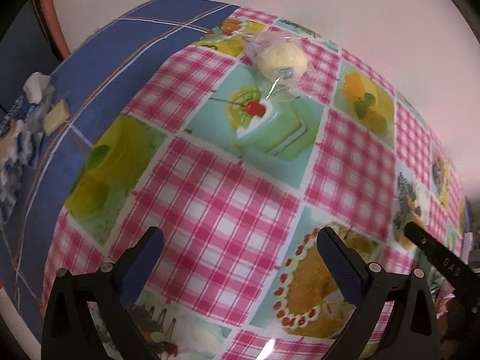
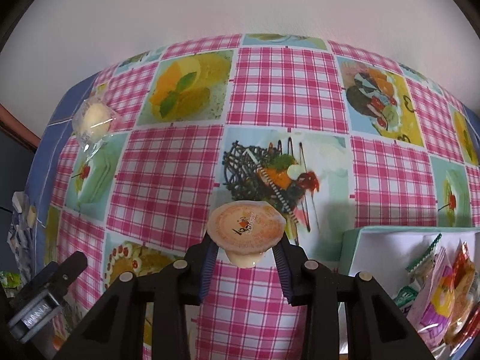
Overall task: Organize snacks
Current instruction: 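Grasp the yellow jelly cup with the right gripper while the left grasps the wrapped bun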
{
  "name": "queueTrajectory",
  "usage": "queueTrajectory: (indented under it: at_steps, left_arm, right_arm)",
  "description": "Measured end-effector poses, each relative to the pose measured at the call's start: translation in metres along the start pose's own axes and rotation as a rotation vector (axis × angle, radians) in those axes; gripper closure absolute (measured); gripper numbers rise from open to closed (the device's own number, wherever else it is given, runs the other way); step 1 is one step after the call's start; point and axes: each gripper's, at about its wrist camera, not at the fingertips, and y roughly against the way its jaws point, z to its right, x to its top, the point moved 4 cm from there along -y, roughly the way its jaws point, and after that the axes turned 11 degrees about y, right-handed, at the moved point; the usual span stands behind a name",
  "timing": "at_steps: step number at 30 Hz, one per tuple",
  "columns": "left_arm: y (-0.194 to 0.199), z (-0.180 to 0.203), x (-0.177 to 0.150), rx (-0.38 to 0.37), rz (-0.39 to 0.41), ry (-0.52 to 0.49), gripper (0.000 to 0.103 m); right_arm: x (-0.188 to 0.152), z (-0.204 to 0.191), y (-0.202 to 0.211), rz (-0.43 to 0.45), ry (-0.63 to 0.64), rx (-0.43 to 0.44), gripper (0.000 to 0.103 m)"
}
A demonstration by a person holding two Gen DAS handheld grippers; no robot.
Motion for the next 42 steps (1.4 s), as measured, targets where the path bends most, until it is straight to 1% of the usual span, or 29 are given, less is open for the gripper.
queueTrajectory:
  at_steps: [4, 9, 12, 14, 17, 19, 20, 21, 22, 24, 26, 28, 30, 32, 34, 37, 42]
  left_arm:
    - [0.004, 0.01, 0.026, -0.025, 0.01, -0.009, 0.001]
    - [0.009, 0.027, 0.067, -0.091, 0.02, -0.007, 0.001]
    - [0.005, 0.038, 0.09, -0.111, 0.034, -0.006, 0.001]
    - [-0.001, 0.043, 0.104, -0.143, 0.032, 0.009, 0.001]
    - [-0.012, 0.044, 0.116, -0.191, 0.013, 0.07, 0.002]
    - [-0.024, 0.045, 0.127, -0.19, 0.011, 0.096, 0.002]
    - [-0.03, 0.046, 0.131, -0.188, 0.012, 0.105, 0.004]
    - [-0.035, 0.046, 0.136, -0.19, 0.015, 0.118, 0.009]
    - [-0.039, 0.046, 0.139, -0.192, 0.016, 0.129, 0.011]
    - [-0.047, 0.047, 0.146, -0.189, 0.011, 0.144, 0.012]
    - [-0.053, 0.048, 0.153, -0.192, 0.021, 0.16, 0.014]
    - [-0.058, 0.047, 0.158, -0.193, 0.023, 0.16, 0.019]
    - [-0.062, 0.048, 0.16, -0.187, 0.013, 0.155, 0.036]
    - [-0.063, 0.048, 0.161, -0.21, 0.011, 0.169, 0.045]
    - [-0.062, 0.05, 0.159, -0.195, 0.02, 0.146, 0.047]
    - [-0.057, 0.05, 0.15, -0.182, 0.012, 0.125, 0.049]
    - [-0.039, 0.054, 0.125, -0.211, 0.026, 0.155, 0.049]
  right_arm:
    - [0.01, 0.002, 0.002, 0.003, -0.004, 0.012, 0.064]
    - [0.031, -0.004, 0.006, 0.024, 0.024, 0.01, 0.064]
    - [0.043, -0.009, 0.007, 0.037, 0.049, 0.007, 0.064]
    - [0.051, -0.014, 0.009, 0.044, 0.065, 0.005, 0.064]
    - [0.059, -0.018, 0.011, 0.053, 0.084, 0.005, 0.064]
    - [0.065, -0.023, 0.01, 0.057, 0.097, 0.005, 0.065]
    - [0.066, -0.024, 0.01, 0.058, 0.103, 0.004, 0.065]
    - [0.067, -0.025, 0.01, 0.058, 0.111, 0.003, 0.065]
    - [0.069, -0.026, 0.008, 0.059, 0.123, 0.002, 0.065]
    - [0.071, -0.028, 0.006, 0.059, 0.139, -0.002, 0.065]
    - [0.074, -0.029, 0.003, 0.064, 0.153, -0.005, 0.065]
    - [0.077, -0.03, -0.001, 0.065, 0.16, -0.009, 0.065]
    - [0.078, -0.03, -0.005, 0.06, 0.163, -0.01, 0.065]
    - [0.08, -0.03, -0.009, 0.06, 0.163, -0.007, 0.065]
    - [0.08, -0.029, -0.008, 0.062, 0.16, -0.004, 0.065]
    - [0.079, -0.028, -0.003, 0.068, 0.152, 0.005, 0.065]
    - [0.071, -0.024, 0.013, 0.076, 0.134, 0.016, 0.064]
